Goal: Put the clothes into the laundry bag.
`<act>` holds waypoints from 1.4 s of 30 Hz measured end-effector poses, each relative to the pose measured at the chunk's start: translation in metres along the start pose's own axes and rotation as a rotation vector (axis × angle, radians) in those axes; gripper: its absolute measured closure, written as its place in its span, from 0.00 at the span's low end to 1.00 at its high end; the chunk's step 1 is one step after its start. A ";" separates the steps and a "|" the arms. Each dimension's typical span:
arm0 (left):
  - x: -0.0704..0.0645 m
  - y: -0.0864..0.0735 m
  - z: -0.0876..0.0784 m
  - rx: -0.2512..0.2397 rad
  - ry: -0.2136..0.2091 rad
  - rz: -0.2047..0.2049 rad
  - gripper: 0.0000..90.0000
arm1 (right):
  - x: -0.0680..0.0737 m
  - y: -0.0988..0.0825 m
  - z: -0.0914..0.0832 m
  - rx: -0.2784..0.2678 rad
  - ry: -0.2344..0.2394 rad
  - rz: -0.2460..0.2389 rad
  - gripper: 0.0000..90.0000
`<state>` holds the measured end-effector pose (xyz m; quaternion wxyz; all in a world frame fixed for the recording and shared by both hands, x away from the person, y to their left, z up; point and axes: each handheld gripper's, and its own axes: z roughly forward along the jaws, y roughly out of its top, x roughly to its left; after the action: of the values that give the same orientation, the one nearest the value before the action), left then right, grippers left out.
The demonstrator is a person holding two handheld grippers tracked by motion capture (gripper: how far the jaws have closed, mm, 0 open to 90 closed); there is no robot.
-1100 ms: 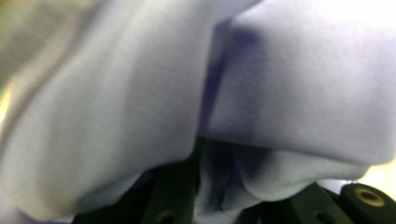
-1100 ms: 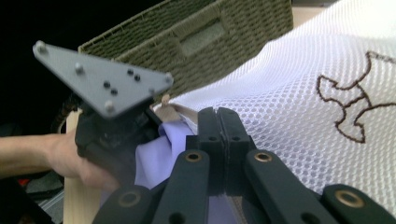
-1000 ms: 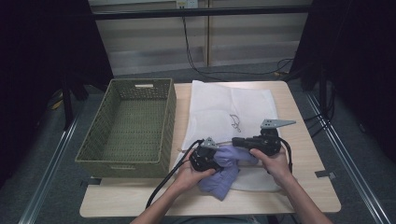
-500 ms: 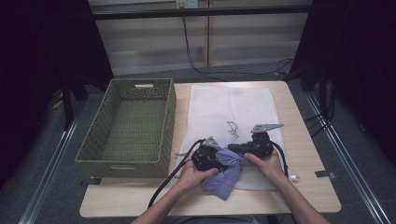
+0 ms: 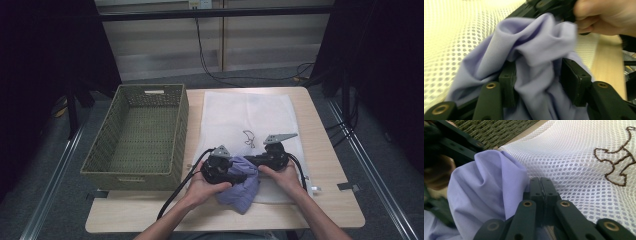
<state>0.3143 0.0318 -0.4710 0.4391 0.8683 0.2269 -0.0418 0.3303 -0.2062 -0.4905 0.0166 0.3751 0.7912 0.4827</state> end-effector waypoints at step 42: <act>-0.016 -0.065 -0.055 0.119 0.092 0.050 0.84 | 0.074 -0.012 -0.027 -0.009 0.191 -0.088 0.61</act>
<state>0.2650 0.1027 -0.4815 0.3765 0.8994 0.2221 -0.0042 0.2598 -0.1848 -0.4607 -0.0361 0.2925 0.8027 0.5184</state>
